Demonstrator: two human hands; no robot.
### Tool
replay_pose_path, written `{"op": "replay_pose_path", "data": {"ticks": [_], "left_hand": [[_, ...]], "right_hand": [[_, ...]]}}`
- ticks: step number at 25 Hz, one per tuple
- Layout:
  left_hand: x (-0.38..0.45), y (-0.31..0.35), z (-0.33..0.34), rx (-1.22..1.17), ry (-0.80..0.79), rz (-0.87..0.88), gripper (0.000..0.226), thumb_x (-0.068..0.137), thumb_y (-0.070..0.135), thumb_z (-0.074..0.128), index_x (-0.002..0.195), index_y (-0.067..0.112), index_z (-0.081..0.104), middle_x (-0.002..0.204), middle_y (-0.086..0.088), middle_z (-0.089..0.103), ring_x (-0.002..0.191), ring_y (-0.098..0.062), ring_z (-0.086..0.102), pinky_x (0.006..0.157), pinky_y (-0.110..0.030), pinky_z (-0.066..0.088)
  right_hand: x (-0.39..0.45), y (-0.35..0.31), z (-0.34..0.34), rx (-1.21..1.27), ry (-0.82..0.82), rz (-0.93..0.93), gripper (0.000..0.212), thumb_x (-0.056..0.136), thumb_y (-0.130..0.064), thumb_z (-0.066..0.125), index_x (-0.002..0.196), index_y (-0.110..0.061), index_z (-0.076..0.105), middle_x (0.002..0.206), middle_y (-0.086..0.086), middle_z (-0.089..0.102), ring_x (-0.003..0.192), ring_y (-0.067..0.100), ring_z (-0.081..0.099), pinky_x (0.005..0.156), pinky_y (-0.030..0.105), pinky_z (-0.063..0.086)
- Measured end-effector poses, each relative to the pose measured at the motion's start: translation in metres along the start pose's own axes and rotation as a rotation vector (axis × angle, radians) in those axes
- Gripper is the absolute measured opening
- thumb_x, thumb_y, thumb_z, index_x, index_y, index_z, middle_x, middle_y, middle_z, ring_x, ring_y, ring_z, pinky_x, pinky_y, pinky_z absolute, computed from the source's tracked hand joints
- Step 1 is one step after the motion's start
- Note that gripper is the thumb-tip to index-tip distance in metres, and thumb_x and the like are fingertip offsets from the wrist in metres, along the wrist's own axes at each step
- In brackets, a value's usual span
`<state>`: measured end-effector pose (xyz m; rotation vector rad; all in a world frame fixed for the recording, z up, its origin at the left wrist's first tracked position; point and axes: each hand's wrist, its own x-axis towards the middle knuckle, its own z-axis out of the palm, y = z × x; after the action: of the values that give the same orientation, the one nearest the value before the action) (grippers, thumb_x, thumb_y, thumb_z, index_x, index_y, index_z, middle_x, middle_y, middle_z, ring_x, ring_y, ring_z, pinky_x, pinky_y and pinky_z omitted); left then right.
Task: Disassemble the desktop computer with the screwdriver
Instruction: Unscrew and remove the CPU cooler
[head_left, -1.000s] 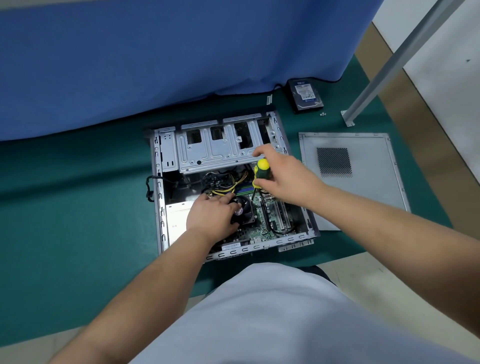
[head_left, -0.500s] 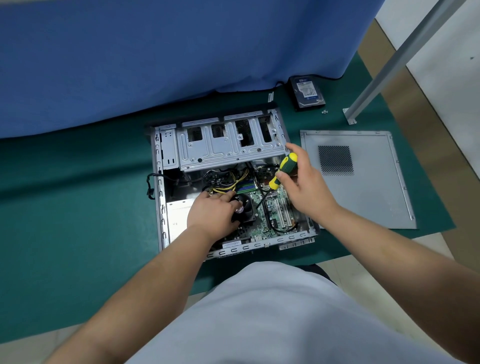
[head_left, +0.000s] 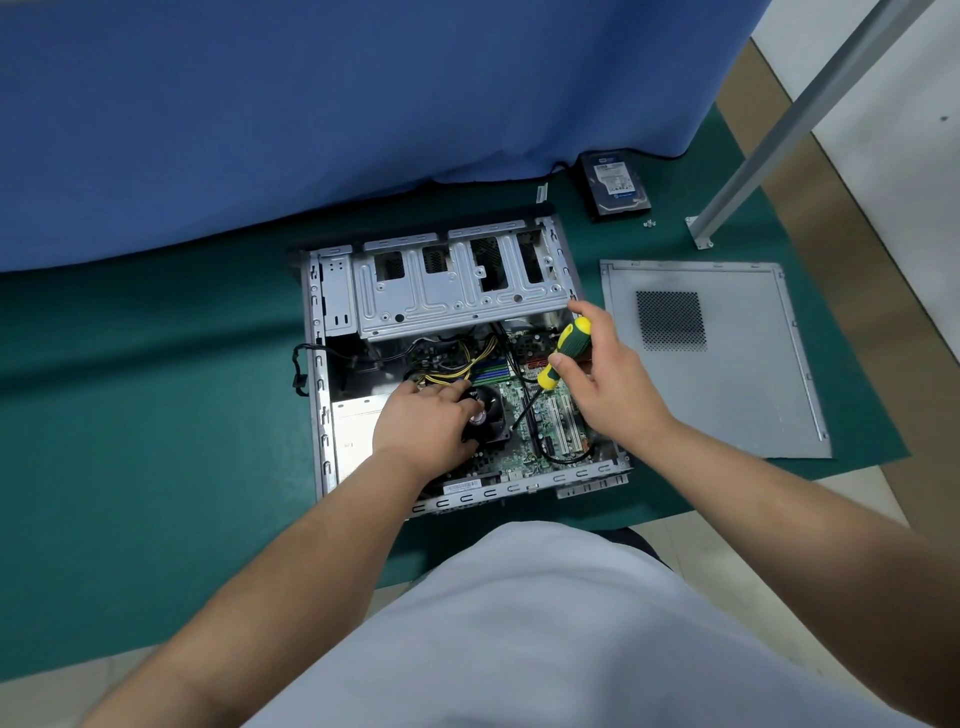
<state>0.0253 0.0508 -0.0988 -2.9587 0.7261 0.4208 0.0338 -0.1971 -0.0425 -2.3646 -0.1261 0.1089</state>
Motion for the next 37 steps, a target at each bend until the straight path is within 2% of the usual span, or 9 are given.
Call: {"op": "replay_pose_path", "data": {"ticks": [4,6,12,20,24,28,32,35,37], "left_hand": [[-0.001,0.0,0.002,0.003,0.001,0.001,0.06,0.088,0.067,0.055,0.143,0.044,0.053,0.163,0.007,0.038,0.136,-0.019,0.053,0.102,-0.041,0.036],[0.0,0.0,0.002,0.002,0.003,0.002,0.06,0.088,0.067,0.055,0.143,0.044,0.053,0.163,0.008,0.039,0.134,-0.019,0.054,0.1,-0.04,0.036],[0.0,-0.001,0.003,0.003,0.008,0.009,0.059,0.087,0.067,0.056,0.141,0.043,0.054,0.162,0.007,0.04,0.133,-0.019,0.055,0.099,-0.039,0.037],[0.0,-0.001,0.003,0.0,0.015,0.01,0.059,0.087,0.067,0.056,0.142,0.044,0.054,0.162,0.007,0.04,0.134,-0.019,0.055,0.1,-0.039,0.037],[0.0,-0.001,0.003,0.002,0.012,0.01,0.059,0.087,0.067,0.056,0.141,0.044,0.054,0.162,0.007,0.041,0.133,-0.019,0.056,0.099,-0.039,0.037],[0.0,0.0,0.003,0.007,0.01,0.012,0.059,0.086,0.067,0.056,0.14,0.044,0.055,0.161,0.008,0.041,0.131,-0.018,0.057,0.097,-0.038,0.037],[0.0,0.0,0.001,0.009,0.007,0.012,0.058,0.087,0.067,0.056,0.14,0.044,0.055,0.161,0.008,0.041,0.131,-0.018,0.057,0.096,-0.038,0.037],[0.0,0.0,0.001,0.006,0.003,0.01,0.058,0.087,0.067,0.056,0.141,0.044,0.054,0.162,0.008,0.041,0.131,-0.018,0.057,0.097,-0.039,0.037],[0.0,0.001,0.0,0.007,0.003,0.014,0.058,0.087,0.067,0.056,0.141,0.044,0.055,0.162,0.008,0.041,0.131,-0.018,0.058,0.097,-0.039,0.038]], "right_hand": [[-0.005,0.001,0.003,-0.009,-0.028,-0.022,0.053,0.103,-0.033,0.057,0.148,-0.03,0.03,0.11,-0.003,0.063,0.078,0.006,0.062,0.076,0.035,0.054],[-0.007,0.001,0.003,0.003,-0.028,-0.017,0.048,0.103,-0.033,0.057,0.145,-0.03,0.031,0.11,0.0,0.063,0.082,0.015,0.065,0.081,0.045,0.057],[-0.004,0.0,-0.001,0.033,0.017,-0.034,0.049,0.103,-0.032,0.057,0.144,-0.029,0.031,0.096,-0.014,0.059,0.072,0.004,0.062,0.065,0.032,0.051],[-0.005,-0.004,0.001,-0.013,-0.025,-0.049,0.048,0.104,-0.033,0.056,0.144,-0.03,0.03,0.105,0.001,0.062,0.074,0.016,0.066,0.075,0.045,0.057],[-0.005,-0.013,-0.003,-0.087,-0.088,-0.152,0.041,0.101,-0.032,0.06,0.135,-0.028,0.037,0.098,-0.003,0.059,0.067,0.008,0.059,0.065,0.034,0.048],[0.0,-0.023,-0.017,-0.206,-0.222,-0.257,0.035,0.096,-0.032,0.065,0.123,-0.029,0.043,0.09,-0.009,0.059,0.059,0.0,0.052,0.059,0.028,0.037],[0.012,-0.039,-0.035,-0.304,-0.499,-0.286,0.029,0.091,-0.024,0.069,0.108,-0.038,0.05,0.088,-0.013,0.063,0.073,-0.004,0.056,0.057,0.023,0.036],[0.021,-0.058,-0.038,-0.406,-0.738,-0.264,0.044,0.079,0.005,0.057,0.091,-0.037,0.057,0.097,-0.012,0.066,0.083,0.01,0.061,0.066,0.038,0.051],[0.022,-0.07,-0.037,-0.415,-0.808,-0.265,0.047,0.074,0.011,0.049,0.087,-0.034,0.058,0.1,-0.009,0.064,0.09,0.022,0.061,0.069,0.042,0.053]]}}
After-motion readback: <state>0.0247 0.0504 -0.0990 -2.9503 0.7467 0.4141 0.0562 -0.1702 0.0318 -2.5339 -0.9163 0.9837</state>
